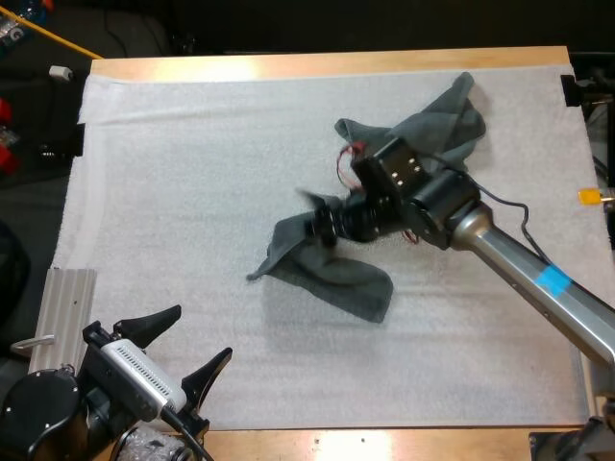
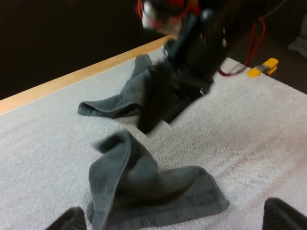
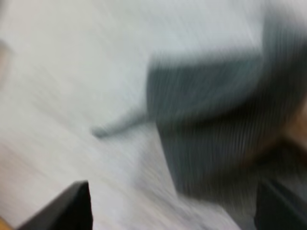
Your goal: Pick towel from pile, fold and stack
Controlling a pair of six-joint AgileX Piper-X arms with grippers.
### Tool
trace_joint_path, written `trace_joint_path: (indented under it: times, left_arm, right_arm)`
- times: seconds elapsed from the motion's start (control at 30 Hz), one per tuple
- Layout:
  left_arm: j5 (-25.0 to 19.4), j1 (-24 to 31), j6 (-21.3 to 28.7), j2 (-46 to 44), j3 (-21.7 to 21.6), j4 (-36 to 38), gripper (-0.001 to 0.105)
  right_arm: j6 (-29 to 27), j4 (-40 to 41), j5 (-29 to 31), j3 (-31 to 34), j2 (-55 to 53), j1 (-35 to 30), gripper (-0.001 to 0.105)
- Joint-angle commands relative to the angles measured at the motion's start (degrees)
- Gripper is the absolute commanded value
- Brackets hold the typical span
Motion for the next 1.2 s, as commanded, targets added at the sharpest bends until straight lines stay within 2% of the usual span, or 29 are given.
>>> trace_joint_path:
  times: [0.0,0.2,0.4,0.63,0.77,0.83,1.0,1.17]
  left_arm:
    - [0.4,-0.1,-0.7,0.1,-0.2,-0.5,0.07]
    - [0.4,-0.1,-0.7,0.1,-0.2,0.1,0.07]
    - [0.3,-0.1,-0.6,0.1,-0.2,1.2,0.07]
    - [-1.1,-0.1,0.7,0.1,-0.2,1.6,0.07]
    - [-1.1,-0.1,0.8,0.1,-0.2,1.6,0.07]
    - [-1.1,-0.1,0.8,0.1,-0.2,1.7,0.07]
    - [-1.1,-0.1,0.8,0.1,-0.2,3.7,0.07]
    - [-1.1,-0.1,0.8,0.1,-0.2,6.2,0.07]
  right_arm:
    - [-2.2,2.8,-0.1,-0.4,-0.5,-0.1,0.067]
    - [-3.5,11.2,0.2,-0.4,-2.2,-0.1,0.067]
    - [-4.6,18.4,9.9,0.8,-6.7,1.6,0.064]
    - [-0.8,17.8,11.9,11.0,-15.7,2.8,0.063]
    - [3.5,13.9,11.6,17.7,-18.9,2.8,0.063]
    - [9.3,5.0,8.2,26.1,-20.3,2.8,0.063]
    - [16.7,-7.6,4.2,34.3,-20.1,2.8,0.063]
    - [24.4,-20.0,3.5,40.9,-20.1,2.8,0.062]
